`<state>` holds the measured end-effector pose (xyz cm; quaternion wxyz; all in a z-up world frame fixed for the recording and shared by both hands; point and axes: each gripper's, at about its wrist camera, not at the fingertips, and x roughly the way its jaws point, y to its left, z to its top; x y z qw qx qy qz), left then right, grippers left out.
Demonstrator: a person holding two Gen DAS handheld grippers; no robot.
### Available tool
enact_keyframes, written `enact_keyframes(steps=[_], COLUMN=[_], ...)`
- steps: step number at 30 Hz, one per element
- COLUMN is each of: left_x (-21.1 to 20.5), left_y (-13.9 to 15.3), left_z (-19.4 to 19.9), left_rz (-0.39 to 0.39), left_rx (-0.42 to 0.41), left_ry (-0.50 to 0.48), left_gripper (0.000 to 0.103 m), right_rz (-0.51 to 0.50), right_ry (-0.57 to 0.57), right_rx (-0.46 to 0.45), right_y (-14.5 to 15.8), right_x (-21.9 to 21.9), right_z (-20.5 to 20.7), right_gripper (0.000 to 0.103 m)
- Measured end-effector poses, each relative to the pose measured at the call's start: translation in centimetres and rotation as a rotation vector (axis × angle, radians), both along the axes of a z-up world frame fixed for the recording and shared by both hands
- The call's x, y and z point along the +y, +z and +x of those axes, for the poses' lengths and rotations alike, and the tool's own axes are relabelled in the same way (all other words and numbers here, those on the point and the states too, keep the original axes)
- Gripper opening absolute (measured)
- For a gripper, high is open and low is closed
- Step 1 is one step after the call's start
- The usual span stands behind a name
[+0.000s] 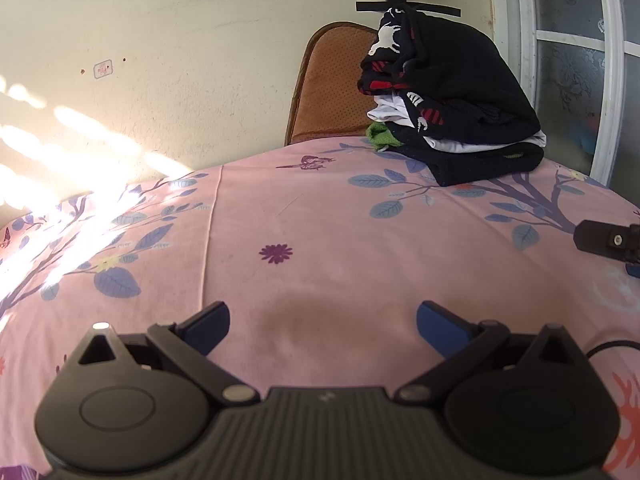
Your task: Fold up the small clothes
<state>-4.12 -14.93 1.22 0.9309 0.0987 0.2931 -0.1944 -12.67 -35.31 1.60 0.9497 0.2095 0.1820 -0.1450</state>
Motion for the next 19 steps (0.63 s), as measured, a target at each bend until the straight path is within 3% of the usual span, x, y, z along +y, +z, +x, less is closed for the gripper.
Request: enact_keyframes(steps=[19], left_x=[-0.09], left_y=[0.12], left_z=[-0.43], left_rz=[-0.012], left_rx=[-0.036], left_ry=[-0.022], left_gripper=[0.103], right_rz=[0.0], right_ry=[0.007], right_rx=[0.006], right_y=[0.02], right_x=[-0.27], right_z=[0.08], right_gripper=[0.103])
